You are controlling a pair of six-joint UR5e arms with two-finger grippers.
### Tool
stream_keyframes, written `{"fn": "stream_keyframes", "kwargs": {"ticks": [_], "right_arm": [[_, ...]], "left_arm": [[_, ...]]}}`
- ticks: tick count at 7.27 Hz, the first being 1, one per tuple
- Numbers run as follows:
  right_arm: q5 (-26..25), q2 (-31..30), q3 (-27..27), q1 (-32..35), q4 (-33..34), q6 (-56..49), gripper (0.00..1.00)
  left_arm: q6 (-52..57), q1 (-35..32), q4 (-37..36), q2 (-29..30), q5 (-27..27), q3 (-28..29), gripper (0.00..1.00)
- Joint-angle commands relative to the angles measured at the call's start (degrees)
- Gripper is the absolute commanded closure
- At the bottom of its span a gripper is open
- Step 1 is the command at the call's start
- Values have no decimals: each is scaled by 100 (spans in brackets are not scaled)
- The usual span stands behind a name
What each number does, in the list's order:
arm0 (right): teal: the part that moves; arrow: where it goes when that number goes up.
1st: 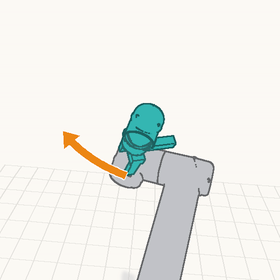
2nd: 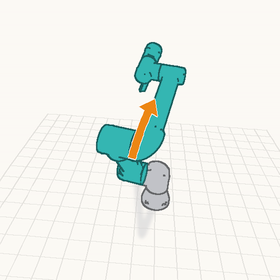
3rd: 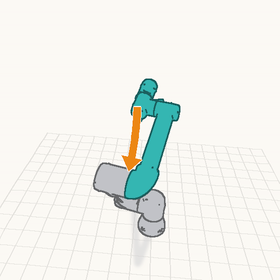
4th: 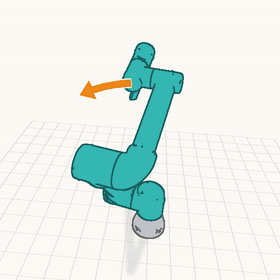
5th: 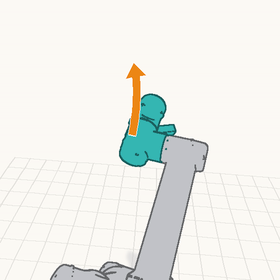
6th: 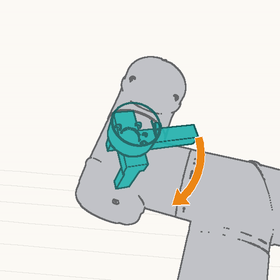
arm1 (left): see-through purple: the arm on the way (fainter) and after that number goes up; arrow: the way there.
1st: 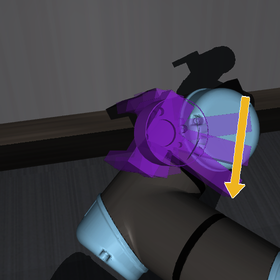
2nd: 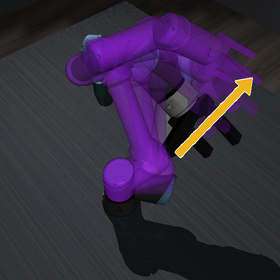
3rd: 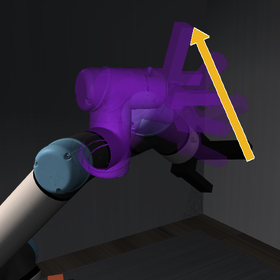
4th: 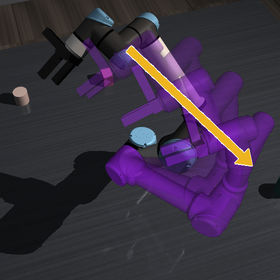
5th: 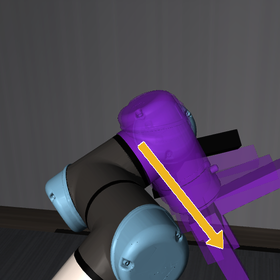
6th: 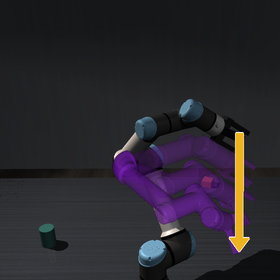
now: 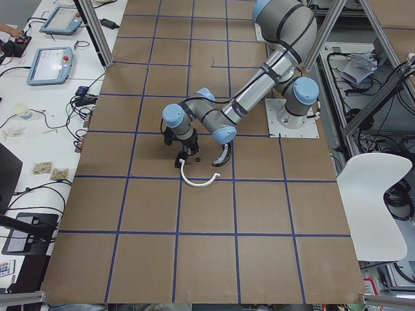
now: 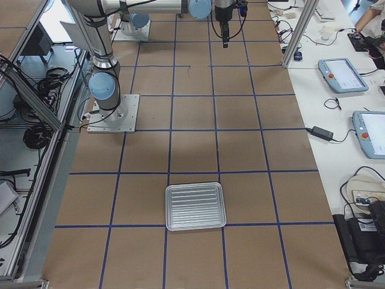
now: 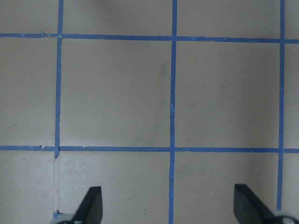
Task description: Place bearing gear from tray to pile
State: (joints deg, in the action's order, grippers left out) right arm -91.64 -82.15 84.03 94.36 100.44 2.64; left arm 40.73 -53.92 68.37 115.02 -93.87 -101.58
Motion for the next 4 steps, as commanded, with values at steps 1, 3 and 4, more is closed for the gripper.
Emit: {"fn": "stream_keyframes", "kwargs": {"ticks": [1,3,4], "right_arm": [[15,-2,8,3,-7,0,0],[15,-11,17,3,-15,0,0],[15,-11,17,3,-15,0,0]], "left_arm": [[171,248,-8,-32,-9,-107,100],[190,320,-78,-5,-9,-125,93],[190,320,-79,-6,-9,-125,78]]}}
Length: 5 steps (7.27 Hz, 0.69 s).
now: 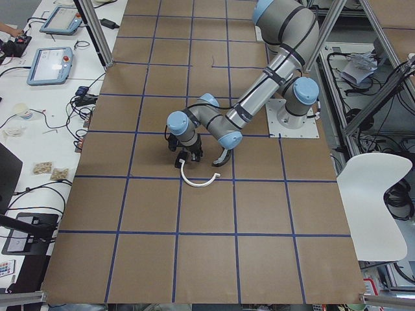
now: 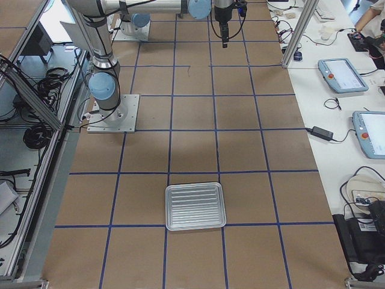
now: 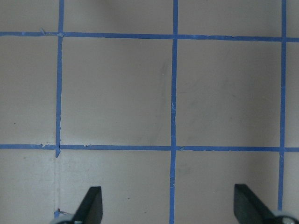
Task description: Place bearing gear from tray to pile
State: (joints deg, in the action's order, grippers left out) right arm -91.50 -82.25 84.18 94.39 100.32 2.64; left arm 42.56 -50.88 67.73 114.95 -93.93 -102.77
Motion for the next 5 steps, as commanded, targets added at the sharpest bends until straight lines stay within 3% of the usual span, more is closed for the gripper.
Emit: {"fn": "stream_keyframes", "kwargs": {"ticks": [1,2,3,5], "right_arm": [[0,-2,2,0,-3,0,0],[-8,-2,10,0,-3,0,0],[-9,-2,19,0,5,0,0],[0,-11,19,0,6,0,0]], "left_arm": [[6,16,-14,1,-11,3,50],[-11,8,-5,-16,-20,3,31],[-37,-10,12,-43,-29,12,19],[-55,-62,126,-139,-20,90,15]]}}
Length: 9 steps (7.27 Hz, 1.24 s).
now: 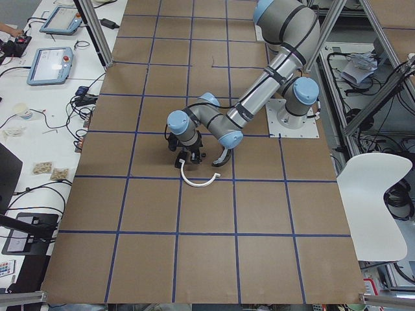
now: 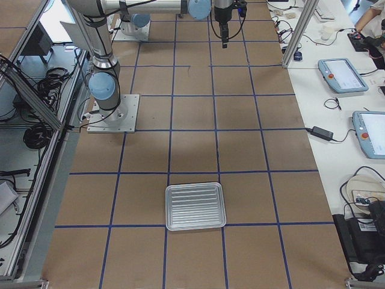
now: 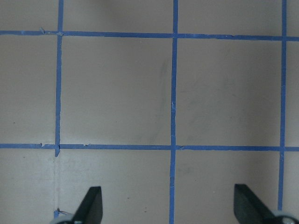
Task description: Place bearing gear from tray to pile
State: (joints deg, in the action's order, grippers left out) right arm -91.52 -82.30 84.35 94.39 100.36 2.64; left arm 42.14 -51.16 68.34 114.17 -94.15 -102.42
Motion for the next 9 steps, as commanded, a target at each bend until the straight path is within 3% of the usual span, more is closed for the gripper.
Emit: {"fn": "stream_keyframes", "kwargs": {"ticks": [1,2,4,7,9], "right_arm": [[3,-5,2,0,-8,0,0],[12,-5,2,0,-8,0,0],[12,-5,20,0,-16,0,0],[21,-5,28,-9,-16,0,0],[21,-14,29,0,-16,0,0]], "left_arm": [[-13,-43,187,-139,11,160,12],[-22,-217,484,-218,-7,439,11],[-807,-936,1258,-421,-16,1308,0],[-1357,-1763,2286,-720,-24,2687,0],[-2055,-2587,2543,-807,19,2982,0]]}}
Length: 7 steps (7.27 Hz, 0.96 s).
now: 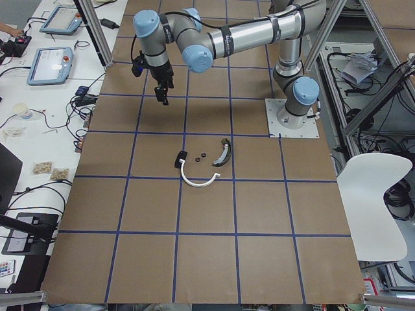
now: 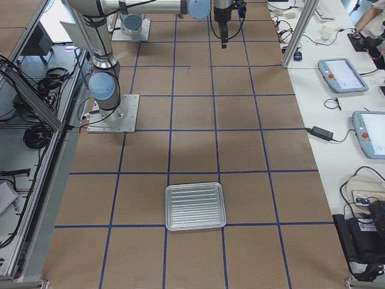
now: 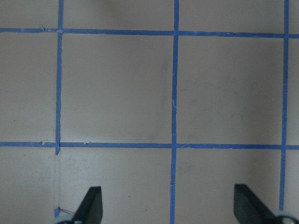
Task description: Place bearing gear from tray to pile
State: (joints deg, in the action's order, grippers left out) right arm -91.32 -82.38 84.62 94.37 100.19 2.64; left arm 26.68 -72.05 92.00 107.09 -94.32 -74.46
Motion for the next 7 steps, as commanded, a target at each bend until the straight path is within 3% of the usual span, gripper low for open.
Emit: {"fn": "stream_keyframes", "kwargs": {"ticks": [1,4,7], "right_arm": [[9,-6,2,3,0,0,0],[18,-6,2,3,-9,0,0],[18,-6,2,3,-9,0,0]], "left_arm": [[-1210,-1016,178,-170,19,168,0],[-2201,-1539,204,-521,254,-85,0],[-2341,-1557,-180,-1188,238,-1261,0]]}}
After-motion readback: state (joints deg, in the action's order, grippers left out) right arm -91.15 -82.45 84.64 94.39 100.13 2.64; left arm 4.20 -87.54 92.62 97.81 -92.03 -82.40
